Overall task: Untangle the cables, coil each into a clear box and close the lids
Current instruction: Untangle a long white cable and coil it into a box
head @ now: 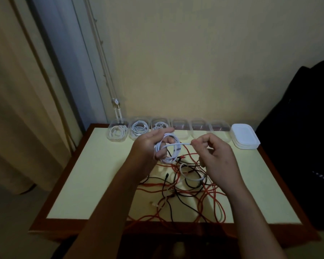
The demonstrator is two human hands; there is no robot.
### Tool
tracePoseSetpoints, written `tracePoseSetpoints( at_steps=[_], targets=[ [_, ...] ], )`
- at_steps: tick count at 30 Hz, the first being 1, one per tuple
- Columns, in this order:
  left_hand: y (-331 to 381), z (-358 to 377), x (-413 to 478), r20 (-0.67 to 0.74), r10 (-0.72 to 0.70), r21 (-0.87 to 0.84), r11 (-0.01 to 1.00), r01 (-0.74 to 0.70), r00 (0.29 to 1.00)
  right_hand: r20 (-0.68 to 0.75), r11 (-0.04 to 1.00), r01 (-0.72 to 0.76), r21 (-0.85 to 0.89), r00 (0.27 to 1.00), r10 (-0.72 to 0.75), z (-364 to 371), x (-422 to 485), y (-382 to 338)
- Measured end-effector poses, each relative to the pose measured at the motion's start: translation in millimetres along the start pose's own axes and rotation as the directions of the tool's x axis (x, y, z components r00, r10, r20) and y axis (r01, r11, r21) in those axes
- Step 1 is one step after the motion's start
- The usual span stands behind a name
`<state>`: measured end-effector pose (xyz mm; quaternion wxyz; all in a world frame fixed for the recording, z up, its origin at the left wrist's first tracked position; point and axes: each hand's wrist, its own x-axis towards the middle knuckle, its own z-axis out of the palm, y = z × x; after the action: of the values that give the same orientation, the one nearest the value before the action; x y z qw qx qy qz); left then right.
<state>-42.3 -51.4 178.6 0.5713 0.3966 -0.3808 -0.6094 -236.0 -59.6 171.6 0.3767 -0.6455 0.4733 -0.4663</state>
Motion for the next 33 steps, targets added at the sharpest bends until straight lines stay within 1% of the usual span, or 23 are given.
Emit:
tracePoseSetpoints(
  at_steps=[1, 3, 4, 6, 9, 11, 14, 17, 18, 20, 21, 23, 24, 25, 27, 31, 33],
  targets=[
    [-1.3, 0.0, -0.2, 0.026, -0.022, 0.012, 1.000, 0.022, 0.999, -0.019, 0.999, 0.018, -0.039, 1.000, -0.019, 0.4, 1.4, -0.4],
    [-3.3, 3.7, -2.8, 0.071, -0.029, 0.126, 0.992, 0.020, 0.997, -0.044, 0.980, 0.102, -0.171, 0.993, -0.111, -0.5, 6.5, -4.1],
    [-3.3, 6.6, -5.0, 0.098, -0.030, 0.180, 0.984, 0.012, 0.995, -0.034, 0.961, 0.152, -0.231, 0.986, -0.164, -1.4, 9.9, -7.5],
    [-1.0, 11.8, -9.4, 0.156, -0.079, 0.232, 0.972, 0.041, 0.985, 0.037, 0.930, 0.228, -0.287, 0.973, -0.227, -3.2, 16.8, -14.2],
    [3.5, 16.0, -13.8, 0.212, -0.104, 0.318, 0.948, 0.032, 0.972, 0.165, 0.902, 0.320, -0.291, 0.945, -0.282, -3.8, 25.4, -21.5],
    [3.1, 16.0, -15.5, 0.234, -0.116, 0.280, 0.959, 0.047, 0.965, 0.223, 0.885, 0.360, -0.294, 0.926, -0.303, -4.5, 29.5, -23.4],
    [1.2, 17.4, -15.6, 0.245, -0.137, 0.118, 0.987, 0.111, 0.960, 0.239, 0.905, 0.330, -0.268, 0.933, -0.269, -3.6, 31.3, -24.7],
    [3.3, 15.8, -10.2, 0.259, -0.131, -0.153, 0.973, 0.175, 0.957, 0.133, 0.971, 0.196, -0.133, 0.975, -0.179, 0.5, 26.3, -22.6],
    [4.6, 14.5, -7.8, 0.262, -0.127, -0.217, 0.958, 0.186, 0.957, 0.094, 0.979, 0.161, -0.126, 0.984, -0.150, 2.3, 23.0, -21.3],
    [7.6, 13.0, -5.1, 0.255, -0.122, -0.258, 0.947, 0.189, 0.959, 0.047, 0.986, 0.092, -0.139, 0.995, -0.086, 6.4, 15.6, -17.6],
    [7.8, 12.8, -4.7, 0.241, -0.125, -0.255, 0.949, 0.187, 0.962, 0.051, 0.995, 0.045, -0.094, 0.998, -0.041, 8.6, 11.3, -16.9],
    [7.0, 14.8, -4.2, 0.206, -0.122, -0.258, 0.950, 0.174, 0.971, 0.100, 0.996, -0.068, 0.064, 0.993, 0.061, 14.0, 4.7, -19.8],
    [5.5, 15.8, -4.1, 0.178, -0.114, -0.264, 0.951, 0.159, 0.977, 0.126, 0.987, -0.109, 0.118, 0.988, 0.094, 16.3, 2.8, -21.3],
    [3.5, 16.2, -4.3, 0.150, -0.105, -0.261, 0.955, 0.141, 0.983, 0.134, 0.983, -0.116, 0.140, 0.986, 0.097, 18.0, 1.8, -22.5],
    [0.4, 16.8, -5.5, 0.124, -0.102, -0.245, 0.961, 0.130, 0.987, 0.117, 0.991, -0.073, 0.113, 0.991, 0.059, 20.9, 1.7, -23.5],
    [2.2, 16.5, -8.8, 0.168, -0.115, -0.264, 0.951, 0.158, 0.979, 0.098, 0.998, -0.006, -0.070, 0.995, 0.013, 29.2, 6.5, -19.2],
    [4.9, 13.8, -7.4, 0.167, -0.110, -0.275, 0.949, 0.154, 0.980, 0.113, 0.989, 0.039, -0.140, 0.993, -0.024, 32.3, 9.7, -20.7]
  ],
)
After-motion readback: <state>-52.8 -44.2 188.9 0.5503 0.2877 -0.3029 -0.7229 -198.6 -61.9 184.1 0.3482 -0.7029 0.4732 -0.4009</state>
